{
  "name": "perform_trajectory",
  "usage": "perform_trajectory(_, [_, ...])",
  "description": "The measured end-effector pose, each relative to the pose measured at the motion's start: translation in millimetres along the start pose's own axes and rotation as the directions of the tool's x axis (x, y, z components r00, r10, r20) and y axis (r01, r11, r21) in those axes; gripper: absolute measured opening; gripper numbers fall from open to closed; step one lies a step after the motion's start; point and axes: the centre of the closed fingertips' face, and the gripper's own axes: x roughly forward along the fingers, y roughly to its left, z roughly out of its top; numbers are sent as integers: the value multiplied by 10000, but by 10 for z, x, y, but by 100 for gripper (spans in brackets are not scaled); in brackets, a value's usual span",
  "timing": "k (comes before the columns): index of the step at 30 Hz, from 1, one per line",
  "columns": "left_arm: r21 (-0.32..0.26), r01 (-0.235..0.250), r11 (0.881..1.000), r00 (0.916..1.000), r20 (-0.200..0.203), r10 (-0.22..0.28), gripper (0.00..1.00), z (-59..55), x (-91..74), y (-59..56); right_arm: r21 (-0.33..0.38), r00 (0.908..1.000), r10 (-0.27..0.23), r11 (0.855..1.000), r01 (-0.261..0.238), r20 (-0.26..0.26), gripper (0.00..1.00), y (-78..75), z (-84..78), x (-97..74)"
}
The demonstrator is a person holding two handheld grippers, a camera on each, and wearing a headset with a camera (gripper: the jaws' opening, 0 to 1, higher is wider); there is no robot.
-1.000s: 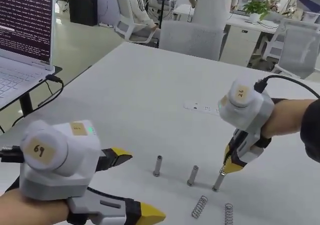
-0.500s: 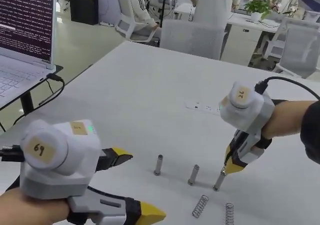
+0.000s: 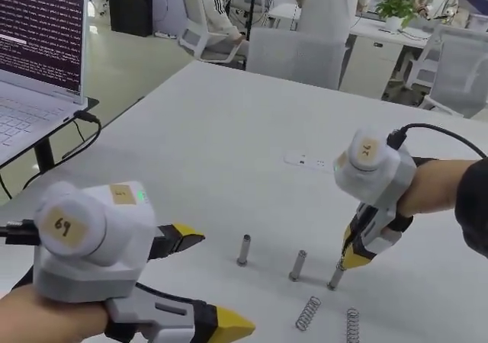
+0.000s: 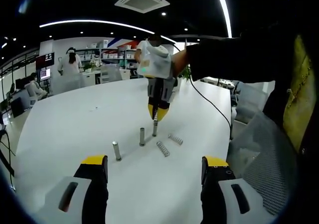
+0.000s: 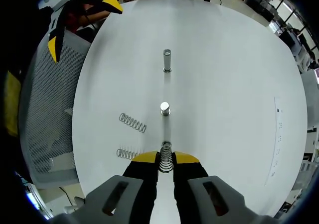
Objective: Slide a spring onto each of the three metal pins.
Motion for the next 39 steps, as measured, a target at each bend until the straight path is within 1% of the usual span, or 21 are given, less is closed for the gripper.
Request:
perform_trajectory(22, [-5, 6, 10000, 10000, -14, -6, 73, 2, 4, 5, 71, 10000, -18, 10000, 19, -89, 8, -4, -20, 244])
perform_trajectory(39, [-42, 18, 10000, 10000, -28, -18, 73, -10, 11, -14, 83, 9997, -80, 9999, 82, -248, 9, 17, -64, 361])
